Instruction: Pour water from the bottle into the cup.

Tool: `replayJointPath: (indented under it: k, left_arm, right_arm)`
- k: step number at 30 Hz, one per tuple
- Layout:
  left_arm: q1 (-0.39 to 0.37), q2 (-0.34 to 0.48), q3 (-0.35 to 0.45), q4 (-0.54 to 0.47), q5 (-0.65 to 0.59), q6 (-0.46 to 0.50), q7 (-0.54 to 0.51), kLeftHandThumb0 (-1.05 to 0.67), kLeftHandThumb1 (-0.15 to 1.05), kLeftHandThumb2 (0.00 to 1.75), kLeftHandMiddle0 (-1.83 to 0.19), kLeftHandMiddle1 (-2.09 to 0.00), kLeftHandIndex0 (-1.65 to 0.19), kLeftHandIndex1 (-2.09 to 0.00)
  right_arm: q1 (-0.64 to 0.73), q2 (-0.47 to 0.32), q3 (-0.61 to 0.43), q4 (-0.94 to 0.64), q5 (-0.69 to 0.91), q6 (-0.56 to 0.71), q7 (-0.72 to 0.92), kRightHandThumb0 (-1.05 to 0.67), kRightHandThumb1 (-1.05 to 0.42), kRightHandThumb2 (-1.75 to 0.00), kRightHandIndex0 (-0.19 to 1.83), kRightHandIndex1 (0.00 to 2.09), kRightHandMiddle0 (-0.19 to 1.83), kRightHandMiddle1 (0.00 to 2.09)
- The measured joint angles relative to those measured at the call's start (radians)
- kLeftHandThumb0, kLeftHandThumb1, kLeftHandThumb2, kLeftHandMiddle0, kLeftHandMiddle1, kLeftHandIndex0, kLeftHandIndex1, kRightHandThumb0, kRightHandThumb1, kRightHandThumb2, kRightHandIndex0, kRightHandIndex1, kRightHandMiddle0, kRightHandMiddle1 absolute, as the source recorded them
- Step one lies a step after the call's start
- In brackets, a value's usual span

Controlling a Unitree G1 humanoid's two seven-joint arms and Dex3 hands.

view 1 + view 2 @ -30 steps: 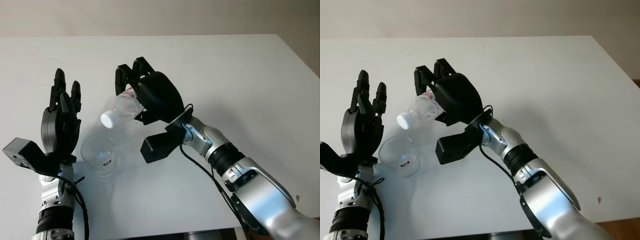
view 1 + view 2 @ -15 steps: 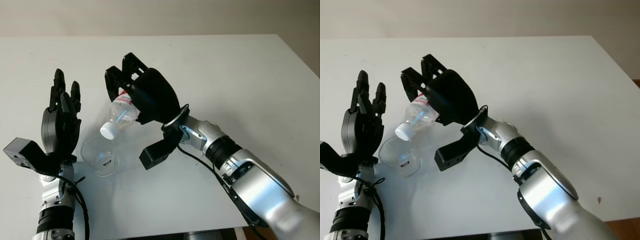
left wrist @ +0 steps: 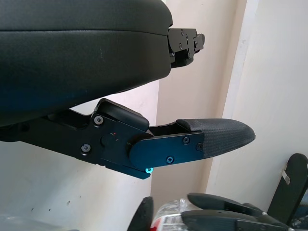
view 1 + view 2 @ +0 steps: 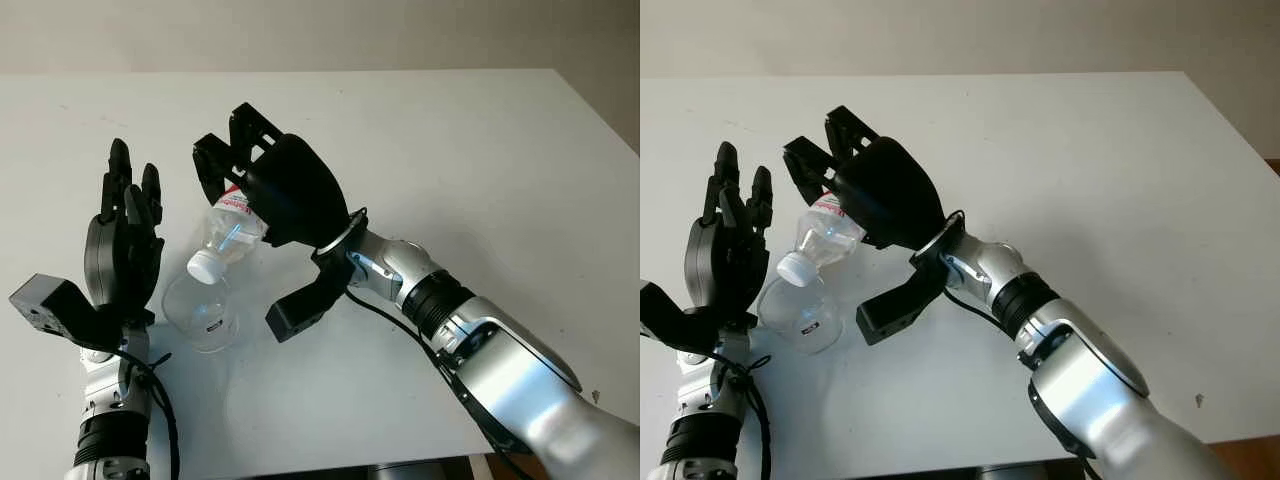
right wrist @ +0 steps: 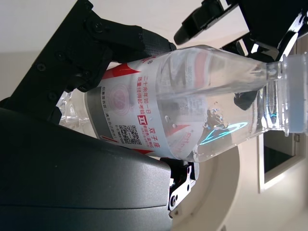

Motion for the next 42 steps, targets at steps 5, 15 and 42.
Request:
replayJointPath:
  k: [5,15,42]
  left_arm:
    - [-0.002,-0.001,0.0,0.002,0.0,-0.001,-0.001,-0.88,1.05,0.55,0.04,0.0,0.1,0.0]
    - [-0.007,-0.002,0.0,0.008,0.001,-0.001,-0.001,-0.88,1.05,0.56,0.04,0.0,0.11,0.0]
    - [-0.008,-0.007,-0.002,0.003,0.004,0.001,0.005,-0.88,1.05,0.57,0.04,0.0,0.1,0.0]
  right_arm:
    - [-0.01,0.003,0.023,-0.006,-0.041,0.045,-0.035,-0.22,-0.44,-1.17,1.19,2.09,0.6,2.09]
    - [-0.03,0.006,0.07,-0.011,-0.12,0.127,-0.107,-0.26,-0.46,-1.12,1.24,2.09,0.61,2.09]
    - [-0.062,-0.004,0.082,-0.006,-0.02,0.055,-0.027,-0.2,-0.45,-1.14,1.18,2.09,0.55,2.09]
